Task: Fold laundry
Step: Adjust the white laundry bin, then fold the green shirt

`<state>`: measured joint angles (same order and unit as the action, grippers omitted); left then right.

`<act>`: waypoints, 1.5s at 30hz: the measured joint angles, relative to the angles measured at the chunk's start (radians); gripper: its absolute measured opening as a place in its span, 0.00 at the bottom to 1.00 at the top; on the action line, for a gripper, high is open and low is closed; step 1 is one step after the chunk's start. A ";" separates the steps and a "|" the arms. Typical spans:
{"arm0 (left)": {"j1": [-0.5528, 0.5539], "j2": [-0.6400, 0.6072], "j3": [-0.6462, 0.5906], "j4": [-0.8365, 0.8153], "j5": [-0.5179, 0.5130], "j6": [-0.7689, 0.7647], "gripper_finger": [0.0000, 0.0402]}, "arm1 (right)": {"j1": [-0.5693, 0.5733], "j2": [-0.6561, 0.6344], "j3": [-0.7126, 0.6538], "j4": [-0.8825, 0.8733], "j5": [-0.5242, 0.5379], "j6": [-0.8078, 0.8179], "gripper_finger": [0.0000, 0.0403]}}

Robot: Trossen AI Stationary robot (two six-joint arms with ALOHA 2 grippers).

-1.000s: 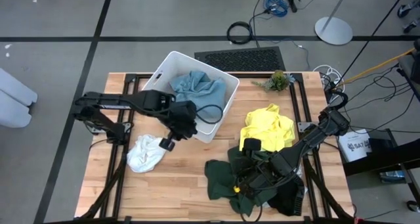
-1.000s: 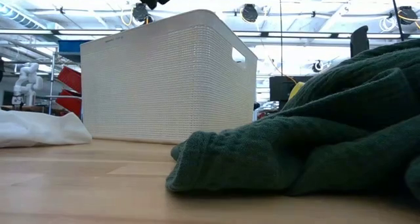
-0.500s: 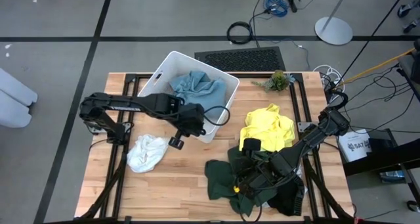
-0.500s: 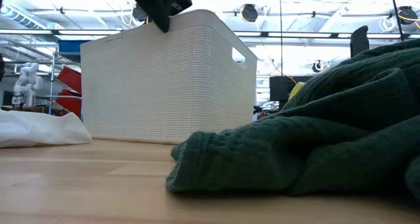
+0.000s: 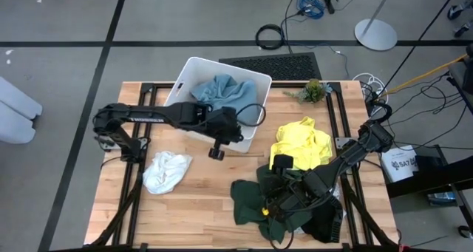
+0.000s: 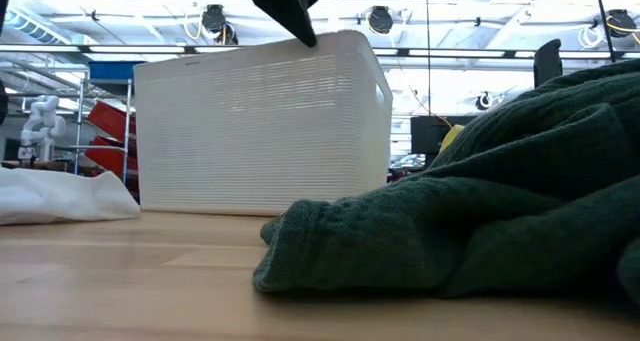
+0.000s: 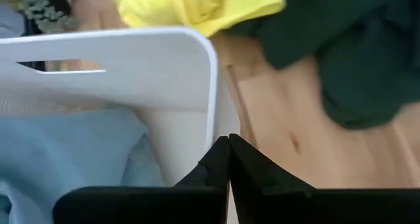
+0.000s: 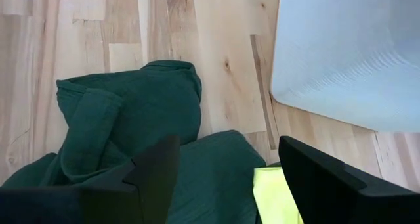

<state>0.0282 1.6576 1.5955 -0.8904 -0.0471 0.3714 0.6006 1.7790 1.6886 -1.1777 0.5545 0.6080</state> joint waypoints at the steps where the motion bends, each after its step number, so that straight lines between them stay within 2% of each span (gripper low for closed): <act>1: 0.010 0.008 0.000 0.008 0.000 0.001 0.03 | 0.000 0.000 0.000 0.000 0.000 0.000 0.61; 12: 0.142 0.025 -0.001 0.130 -0.014 0.007 0.03 | 0.000 0.000 0.000 -0.001 0.000 -0.002 0.61; 19: 0.169 -0.013 -0.003 0.100 0.138 -0.021 0.03 | 0.000 0.000 0.000 -0.001 0.000 -0.002 0.61; 26: 0.107 -0.162 0.029 -0.100 0.179 -0.104 0.03 | 0.000 0.000 0.000 -0.002 -0.002 -0.006 0.61; 32: -0.013 -0.311 0.016 -0.195 0.249 -0.200 0.03 | 0.000 0.000 0.000 0.001 -0.001 -0.017 0.61; 35: -0.092 -0.384 -0.055 -0.148 0.249 -0.273 0.03 | 0.000 0.000 0.000 0.001 -0.002 -0.025 0.61; 38: -0.175 -0.469 -0.186 -0.062 0.210 -0.359 0.03 | 0.000 0.000 0.000 0.018 -0.002 -0.026 0.61; 45: -0.344 -0.654 -0.559 0.267 -0.082 -0.551 0.03 | 0.000 0.000 0.000 0.134 -0.005 -0.039 0.61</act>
<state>-0.3158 1.0038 1.0360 -0.6238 -0.1290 -0.1796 0.6006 1.7786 1.6886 -1.0437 0.5500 0.5689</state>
